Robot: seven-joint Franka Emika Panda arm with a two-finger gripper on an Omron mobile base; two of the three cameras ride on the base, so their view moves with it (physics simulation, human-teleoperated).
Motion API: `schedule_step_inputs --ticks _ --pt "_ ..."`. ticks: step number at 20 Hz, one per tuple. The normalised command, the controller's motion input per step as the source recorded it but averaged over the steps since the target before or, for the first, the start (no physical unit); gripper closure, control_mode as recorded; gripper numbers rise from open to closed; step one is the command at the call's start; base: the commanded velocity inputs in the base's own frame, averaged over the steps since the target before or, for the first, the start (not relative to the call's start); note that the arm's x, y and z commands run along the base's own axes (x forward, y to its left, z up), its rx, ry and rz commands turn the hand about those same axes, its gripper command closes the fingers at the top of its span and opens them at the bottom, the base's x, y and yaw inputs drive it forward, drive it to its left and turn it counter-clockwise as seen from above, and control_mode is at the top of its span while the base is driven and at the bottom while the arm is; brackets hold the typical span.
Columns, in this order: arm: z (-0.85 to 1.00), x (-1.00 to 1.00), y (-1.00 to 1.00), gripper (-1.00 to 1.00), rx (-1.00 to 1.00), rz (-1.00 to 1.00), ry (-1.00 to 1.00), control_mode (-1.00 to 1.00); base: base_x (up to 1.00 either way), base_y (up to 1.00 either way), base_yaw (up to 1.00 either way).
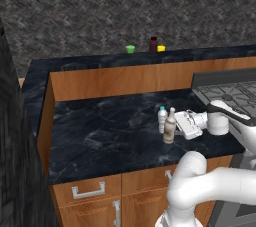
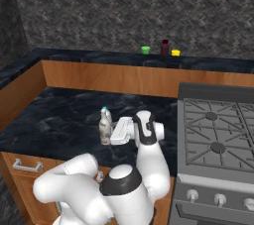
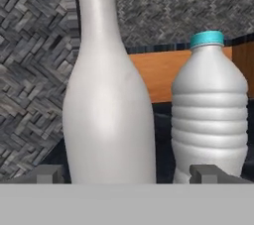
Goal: Place the drinks on the dining counter in a tight cluster.
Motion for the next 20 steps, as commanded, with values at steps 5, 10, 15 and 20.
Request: schedule_step_inputs --ticks 5,10,15,20 --pt "0.0 -0.14 0.04 -1.0 0.02 0.0 0.0 -1.0 0.0 0.0 0.0" --pt "0.0 -0.16 0.0 -1.0 0.01 0.0 0.0 -1.0 0.0 0.0 0.0" --pt "0.01 -0.08 0.04 -1.0 0.01 0.0 0.0 -1.0 0.0 0.0 0.0" --pt "0.05 0.0 0.07 -1.0 0.02 0.0 0.0 -1.0 0.0 0.0 0.0"
